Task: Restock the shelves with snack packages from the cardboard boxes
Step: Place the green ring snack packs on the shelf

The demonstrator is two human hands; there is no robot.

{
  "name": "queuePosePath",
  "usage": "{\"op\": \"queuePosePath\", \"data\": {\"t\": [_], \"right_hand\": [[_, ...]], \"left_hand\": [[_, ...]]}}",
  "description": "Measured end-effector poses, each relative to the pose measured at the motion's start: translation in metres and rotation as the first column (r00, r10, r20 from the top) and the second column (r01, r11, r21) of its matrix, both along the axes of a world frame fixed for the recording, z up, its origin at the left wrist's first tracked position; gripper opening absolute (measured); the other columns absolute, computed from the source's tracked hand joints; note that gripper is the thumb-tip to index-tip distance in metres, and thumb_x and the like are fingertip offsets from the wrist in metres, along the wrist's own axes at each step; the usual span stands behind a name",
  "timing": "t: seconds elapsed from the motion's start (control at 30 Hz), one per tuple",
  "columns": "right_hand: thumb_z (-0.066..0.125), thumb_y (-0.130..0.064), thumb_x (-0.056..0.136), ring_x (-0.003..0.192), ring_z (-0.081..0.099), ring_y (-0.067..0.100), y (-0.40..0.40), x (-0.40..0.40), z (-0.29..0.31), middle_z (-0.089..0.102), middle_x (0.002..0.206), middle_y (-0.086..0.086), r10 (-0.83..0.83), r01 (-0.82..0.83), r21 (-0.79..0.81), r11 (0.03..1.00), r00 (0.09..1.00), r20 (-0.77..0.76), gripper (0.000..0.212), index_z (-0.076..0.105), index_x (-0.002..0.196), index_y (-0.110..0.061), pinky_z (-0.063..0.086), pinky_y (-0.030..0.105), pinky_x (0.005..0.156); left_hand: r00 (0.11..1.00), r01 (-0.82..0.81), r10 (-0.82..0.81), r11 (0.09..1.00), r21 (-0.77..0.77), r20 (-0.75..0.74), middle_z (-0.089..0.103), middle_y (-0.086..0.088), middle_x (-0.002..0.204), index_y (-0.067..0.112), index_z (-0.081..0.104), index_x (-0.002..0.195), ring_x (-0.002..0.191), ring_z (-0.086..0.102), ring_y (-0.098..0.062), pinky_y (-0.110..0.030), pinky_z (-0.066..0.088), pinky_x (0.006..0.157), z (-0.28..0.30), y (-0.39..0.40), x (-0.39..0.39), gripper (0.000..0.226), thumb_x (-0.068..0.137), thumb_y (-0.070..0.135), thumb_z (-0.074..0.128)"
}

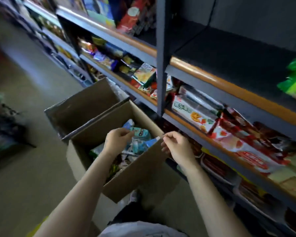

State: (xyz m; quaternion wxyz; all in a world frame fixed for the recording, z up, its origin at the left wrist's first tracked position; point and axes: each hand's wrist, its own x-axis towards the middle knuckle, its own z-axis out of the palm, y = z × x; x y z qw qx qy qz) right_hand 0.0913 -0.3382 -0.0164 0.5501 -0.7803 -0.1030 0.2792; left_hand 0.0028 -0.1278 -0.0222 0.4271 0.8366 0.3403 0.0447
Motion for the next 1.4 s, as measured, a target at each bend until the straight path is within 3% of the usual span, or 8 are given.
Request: {"op": "queuePosePath", "data": {"t": [0.2, 0.3, 0.43, 0.63, 0.87, 1.17, 1.27, 1.4], "right_hand": [[0.055, -0.013, 0.101, 0.06, 0.066, 0.014, 0.131, -0.021, -0.049, 0.071, 0.079, 0.006, 0.002, 0.005, 0.017, 1.0, 0.923, -0.386, 0.016, 0.065, 0.09, -0.01, 0.053, 0.026, 0.055], [0.057, -0.012, 0.1, 0.067, 0.066, 0.02, 0.188, -0.034, -0.093, 0.068, 0.079, 0.009, -0.031, 0.051, 0.016, 0.999, 0.793, -0.608, 0.011, 0.062, 0.093, -0.006, 0.054, 0.031, 0.062], [0.053, -0.019, 0.102, 0.079, 0.066, 0.023, 0.258, -0.056, -0.174, 0.067, 0.086, 0.01, -0.113, 0.066, -0.092, 0.994, 0.586, -0.802, 0.013, 0.06, 0.101, -0.009, 0.051, 0.034, 0.071], [0.051, -0.04, 0.102, 0.13, 0.05, 0.036, 0.312, -0.1, -0.283, 0.055, 0.132, 0.019, -0.283, 0.048, -0.283, 0.958, 0.337, -0.898, 0.05, 0.047, 0.14, -0.008, 0.044, 0.046, 0.104], [0.056, -0.048, 0.097, 0.118, 0.057, 0.032, 0.319, -0.107, -0.324, 0.054, 0.139, 0.02, -0.323, 0.292, -0.273, 0.917, 0.14, -0.936, 0.066, 0.045, 0.144, -0.003, 0.049, 0.042, 0.093], [0.067, -0.043, 0.089, 0.096, 0.06, 0.025, 0.338, -0.072, -0.28, 0.06, 0.114, 0.016, -0.343, 0.332, -0.287, 0.899, 0.121, -0.932, 0.05, 0.057, 0.118, -0.003, 0.051, 0.03, 0.089], [0.063, -0.043, 0.092, 0.088, 0.059, 0.025, 0.321, -0.067, -0.245, 0.062, 0.103, 0.016, -0.328, 0.264, -0.266, 0.927, 0.228, -0.917, 0.042, 0.058, 0.109, -0.006, 0.05, 0.029, 0.091], [0.059, -0.046, 0.09, 0.063, 0.051, 0.016, 0.286, -0.055, -0.196, 0.062, 0.081, 0.009, -0.205, 0.101, -0.18, 0.979, 0.378, -0.903, 0.035, 0.066, 0.099, -0.013, 0.044, 0.025, 0.056]], "left_hand": [[0.948, -0.317, 0.314, 0.947, -0.052, -0.055, 0.061, 0.007, 0.064, 0.026, 0.07, 0.067, 0.074, 0.061, -0.022, -0.03, 0.04, 0.061, -0.049, 0.115, -0.062, 0.023, 0.087, 0.034, 0.077], [0.902, -0.415, 0.414, 0.91, 0.019, -0.125, 0.066, -0.007, 0.118, 0.016, 0.072, 0.114, 0.126, 0.052, -0.027, -0.03, 0.04, 0.101, -0.093, 0.162, -0.087, 0.035, 0.087, 0.038, 0.077], [0.824, -0.543, 0.524, 0.839, -0.037, -0.214, 0.03, -0.01, 0.162, 0.013, 0.023, 0.159, 0.149, 0.026, -0.027, -0.039, 0.023, 0.122, -0.152, 0.197, -0.114, 0.096, 0.085, 0.038, 0.079], [0.873, -0.48, 0.436, 0.848, -0.226, -0.219, 0.042, 0.011, 0.153, 0.027, 0.021, 0.158, 0.133, 0.046, -0.01, -0.032, 0.043, 0.106, -0.203, 0.207, -0.133, 0.092, 0.087, 0.044, 0.076], [0.894, -0.448, 0.421, 0.856, -0.258, -0.154, 0.044, 0.009, 0.155, 0.031, 0.026, 0.156, 0.139, 0.044, -0.011, -0.046, 0.044, 0.113, -0.216, 0.209, -0.137, 0.088, 0.085, 0.047, 0.075], [0.885, -0.444, 0.445, 0.895, 0.043, -0.139, 0.028, -0.014, 0.161, 0.009, 0.015, 0.16, 0.149, 0.026, -0.028, -0.04, 0.024, 0.124, -0.206, 0.2, -0.131, 0.1, 0.085, 0.029, 0.078], [0.949, -0.224, 0.281, 0.919, 0.324, -0.14, 0.026, -0.02, 0.161, 0.012, 0.025, 0.159, 0.15, 0.023, -0.037, -0.049, 0.023, 0.122, -0.195, 0.199, -0.128, 0.101, 0.077, 0.028, 0.082], [0.963, 0.19, -0.073, 0.868, 0.459, -0.26, 0.023, -0.012, 0.166, 0.026, 0.029, 0.158, 0.154, 0.017, -0.038, -0.058, 0.02, 0.12, -0.174, 0.184, -0.111, 0.108, 0.068, 0.035, 0.087]]}}
